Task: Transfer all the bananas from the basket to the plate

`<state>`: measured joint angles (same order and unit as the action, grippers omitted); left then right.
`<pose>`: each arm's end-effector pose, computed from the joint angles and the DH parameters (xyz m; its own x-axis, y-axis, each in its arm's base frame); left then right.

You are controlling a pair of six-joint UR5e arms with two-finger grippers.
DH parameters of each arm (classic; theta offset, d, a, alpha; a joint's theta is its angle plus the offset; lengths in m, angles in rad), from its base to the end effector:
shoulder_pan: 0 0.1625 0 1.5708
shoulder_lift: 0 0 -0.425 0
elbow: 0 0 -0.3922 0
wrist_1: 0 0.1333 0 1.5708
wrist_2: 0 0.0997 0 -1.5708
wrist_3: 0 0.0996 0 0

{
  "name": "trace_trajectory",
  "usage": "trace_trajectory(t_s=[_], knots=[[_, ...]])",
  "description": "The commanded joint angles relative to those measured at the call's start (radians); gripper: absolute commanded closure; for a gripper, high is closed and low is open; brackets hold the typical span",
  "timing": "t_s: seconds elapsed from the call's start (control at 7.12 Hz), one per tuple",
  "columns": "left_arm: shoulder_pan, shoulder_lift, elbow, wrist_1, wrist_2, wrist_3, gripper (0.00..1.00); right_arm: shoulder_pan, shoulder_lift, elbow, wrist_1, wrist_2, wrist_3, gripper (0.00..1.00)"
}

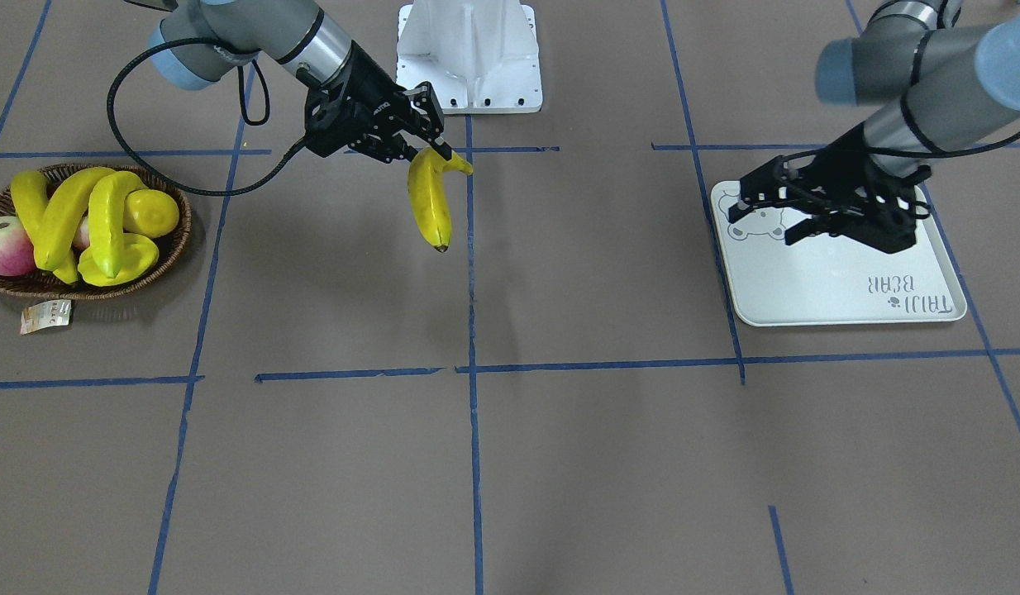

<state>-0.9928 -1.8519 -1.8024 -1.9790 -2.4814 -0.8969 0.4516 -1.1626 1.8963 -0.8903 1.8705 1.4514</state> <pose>0.2649 -0.5061 0.3360 0.3645 0.1418 -0.9204 -0.0734 0.9896 0.1234 -0.4671 -0.3420 0.2063 0.1577 -0.0500 0.9862 -0.1367 0.9880 0.0719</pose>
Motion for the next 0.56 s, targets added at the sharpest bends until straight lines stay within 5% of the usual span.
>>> trace_trajectory(t_s=[0.0, 0.42], knots=[[0.081, -0.111, 0.005, -0.020, 0.004, -0.164, 0.01, -0.023, 0.075, -0.048, 0.002, -0.040, 0.045, 0.89], [0.149, -0.162, 0.005, -0.238, 0.095, -0.452, 0.01, -0.077, 0.130, -0.055, 0.002, -0.127, 0.104, 0.89]])
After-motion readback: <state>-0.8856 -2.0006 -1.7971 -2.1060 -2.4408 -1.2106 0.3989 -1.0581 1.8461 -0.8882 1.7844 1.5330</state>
